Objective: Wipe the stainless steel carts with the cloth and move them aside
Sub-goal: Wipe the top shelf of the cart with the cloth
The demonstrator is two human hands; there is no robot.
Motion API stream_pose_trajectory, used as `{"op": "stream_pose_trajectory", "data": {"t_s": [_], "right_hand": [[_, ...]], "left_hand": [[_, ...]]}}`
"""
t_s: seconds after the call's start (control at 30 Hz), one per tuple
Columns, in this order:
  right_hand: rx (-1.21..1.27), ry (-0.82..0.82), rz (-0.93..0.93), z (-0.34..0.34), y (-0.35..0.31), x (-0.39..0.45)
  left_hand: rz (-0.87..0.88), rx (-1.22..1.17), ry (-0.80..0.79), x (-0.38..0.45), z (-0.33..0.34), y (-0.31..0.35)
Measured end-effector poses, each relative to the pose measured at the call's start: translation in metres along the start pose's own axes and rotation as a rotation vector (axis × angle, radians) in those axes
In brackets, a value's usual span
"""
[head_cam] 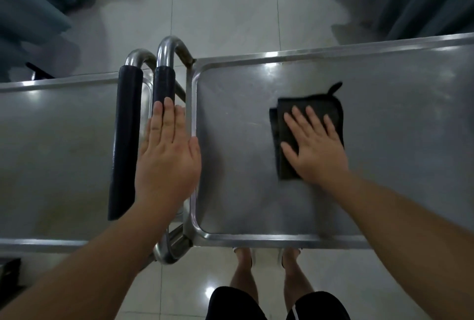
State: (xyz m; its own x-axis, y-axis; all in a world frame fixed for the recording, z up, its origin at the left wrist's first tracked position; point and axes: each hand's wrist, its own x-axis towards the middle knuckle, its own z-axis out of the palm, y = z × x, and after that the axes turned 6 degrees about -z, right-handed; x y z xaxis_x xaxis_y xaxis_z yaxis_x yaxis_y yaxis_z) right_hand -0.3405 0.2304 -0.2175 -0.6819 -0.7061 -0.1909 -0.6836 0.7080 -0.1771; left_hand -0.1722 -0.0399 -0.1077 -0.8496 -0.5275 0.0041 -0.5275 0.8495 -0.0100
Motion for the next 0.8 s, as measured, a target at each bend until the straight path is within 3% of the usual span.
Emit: {"op": "stream_pose_trajectory", "data": {"t_s": [0.2, 0.37, 0.5, 0.8], "right_hand": [[0.048, -0.026, 0.033, -0.034, 0.019, 0.117], [0.051, -0.031, 0.022, -0.039, 0.026, 0.134], [0.064, -0.024, 0.045, -0.033, 0.014, 0.092], [0.005, -0.059, 0.038, 0.014, 0.006, -0.106]], "left_hand": [[-0.005, 0.048, 0.031, 0.002, 0.001, -0.002], [-0.018, 0.060, 0.031, 0.003, 0.003, -0.002], [-0.006, 0.072, 0.032, 0.003, 0.005, -0.003], [0.007, 0.076, -0.011, 0.003, -0.002, 0.001]]}}
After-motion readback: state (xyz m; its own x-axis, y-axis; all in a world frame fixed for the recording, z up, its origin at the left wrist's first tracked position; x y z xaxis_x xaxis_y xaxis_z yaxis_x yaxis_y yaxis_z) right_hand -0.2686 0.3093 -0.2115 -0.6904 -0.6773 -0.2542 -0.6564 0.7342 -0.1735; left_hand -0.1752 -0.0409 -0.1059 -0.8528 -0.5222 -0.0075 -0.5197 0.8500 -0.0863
